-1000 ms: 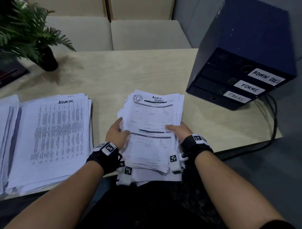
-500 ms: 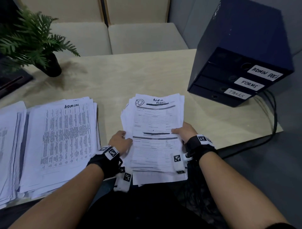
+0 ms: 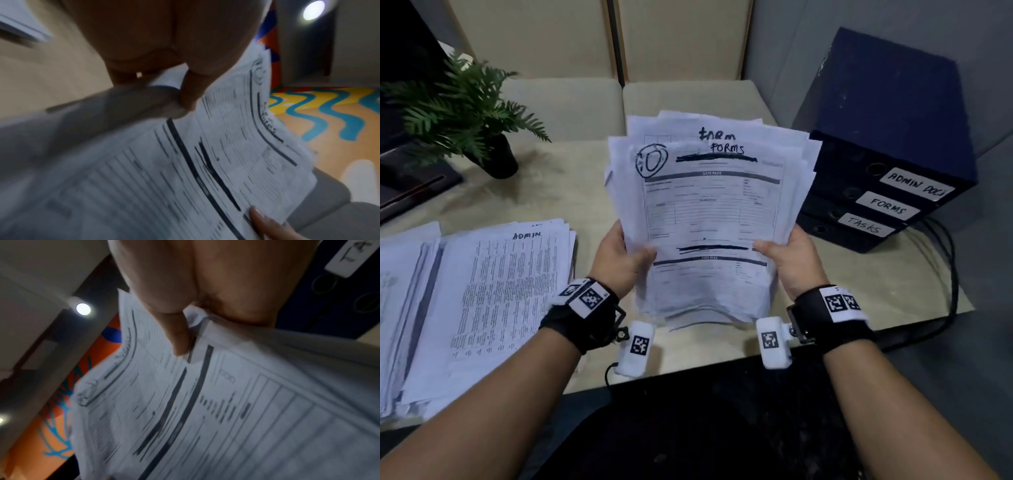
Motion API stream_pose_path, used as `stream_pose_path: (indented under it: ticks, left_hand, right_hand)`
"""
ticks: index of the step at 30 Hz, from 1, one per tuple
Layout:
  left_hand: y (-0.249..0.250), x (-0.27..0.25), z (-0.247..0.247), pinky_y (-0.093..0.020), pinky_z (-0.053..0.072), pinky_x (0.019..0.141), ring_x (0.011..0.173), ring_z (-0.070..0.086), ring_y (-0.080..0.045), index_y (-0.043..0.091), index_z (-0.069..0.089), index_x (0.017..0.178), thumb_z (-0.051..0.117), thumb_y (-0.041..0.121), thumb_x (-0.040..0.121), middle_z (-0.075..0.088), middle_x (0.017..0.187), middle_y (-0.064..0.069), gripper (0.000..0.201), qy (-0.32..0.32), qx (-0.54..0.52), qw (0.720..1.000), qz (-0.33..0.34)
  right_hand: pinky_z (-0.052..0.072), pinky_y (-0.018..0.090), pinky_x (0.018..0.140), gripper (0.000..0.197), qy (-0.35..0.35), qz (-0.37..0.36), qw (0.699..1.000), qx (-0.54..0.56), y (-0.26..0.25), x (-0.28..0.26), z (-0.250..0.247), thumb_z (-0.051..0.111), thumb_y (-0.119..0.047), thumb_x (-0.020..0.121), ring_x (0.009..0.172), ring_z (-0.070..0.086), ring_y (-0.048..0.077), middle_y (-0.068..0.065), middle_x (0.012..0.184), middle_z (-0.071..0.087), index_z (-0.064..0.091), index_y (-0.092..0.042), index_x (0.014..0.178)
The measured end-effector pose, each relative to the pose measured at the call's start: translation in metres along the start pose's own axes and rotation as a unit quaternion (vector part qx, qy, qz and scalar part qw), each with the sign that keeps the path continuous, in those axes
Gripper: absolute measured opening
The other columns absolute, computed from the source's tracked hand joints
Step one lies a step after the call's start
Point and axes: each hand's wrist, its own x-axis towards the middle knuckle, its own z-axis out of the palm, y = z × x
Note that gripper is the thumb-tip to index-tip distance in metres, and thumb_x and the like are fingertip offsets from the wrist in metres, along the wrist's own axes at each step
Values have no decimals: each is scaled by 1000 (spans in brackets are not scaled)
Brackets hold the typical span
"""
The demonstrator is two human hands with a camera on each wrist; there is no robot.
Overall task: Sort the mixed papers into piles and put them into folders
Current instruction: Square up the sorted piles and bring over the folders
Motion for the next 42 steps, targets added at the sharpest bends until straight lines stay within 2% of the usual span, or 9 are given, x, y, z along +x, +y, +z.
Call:
stream_pose_path:
  ticks: [3,7,14,19,24,27,32,37,42]
  left_hand:
    - [16,-4,13,-15,51,77,93,64,3,8,47,122,68,-7,79,64,110,2,51,42,-23,997,56]
    - [16,-10,16,-24,48,95,107,58,-4,18,40,123,64,-5,70,59,115,5,63,66,-17,994,87]
    - [8,-16,28,-45,49,97,109,60,-19,16,43,124,64,3,81,62,114,0,49,68,-7,996,63]
    - [28,-17,33,-17,51,84,92,60,8,10,42,122,57,-7,87,59,106,7,41,114,-8,988,103]
    - [32,-23,17,-28,52,88,96,63,-18,35,21,139,64,6,69,53,118,-13,87,87,0,991,106]
    - [42,-26,24,-13,48,80,84,62,4,24,6,149,68,-10,75,51,107,3,102,62,1,989,136]
    - [60,-26,35,-9,43,91,97,55,14,18,16,147,65,38,78,47,123,15,87,100,-25,980,168]
    - [69,-9,44,-9,41,74,85,53,5,20,49,124,59,42,85,53,98,14,46,212,-14,969,124]
    - [64,1,46,-7,36,56,53,44,9,20,53,109,54,17,92,44,71,10,17,236,-27,965,113]
  right_hand:
    - [53,35,90,34,21,-49,999,8,-6,0,5,64,8,84,100,68,20,6,109,70,63,-9,113]
    - [54,19,73,39,11,-68,997,23,-10,-8,2,64,12,83,87,69,6,4,102,69,56,1,119]
    - [55,46,88,31,22,-24,998,46,10,-16,10,65,2,85,101,69,25,8,108,72,61,-9,114]
    - [55,23,69,32,39,-43,997,57,-9,-15,13,63,5,86,83,70,6,2,99,71,58,-3,116]
    - [52,42,94,70,7,-101,995,23,-14,-19,5,81,-10,69,108,65,24,13,118,65,45,-4,128]
    - [53,26,82,65,-8,-119,990,77,-22,-23,9,78,-13,68,95,67,7,-4,104,68,40,-10,121]
    - [56,40,85,92,60,-94,977,181,-43,-25,20,62,-72,71,94,69,25,16,105,69,53,8,117]
    - [42,32,64,37,146,-101,979,97,-43,-13,24,54,-38,88,66,53,19,7,69,52,52,-8,68]
    - [43,27,68,28,166,-132,975,72,-43,-10,26,50,-42,83,74,55,13,-3,76,58,60,-16,79]
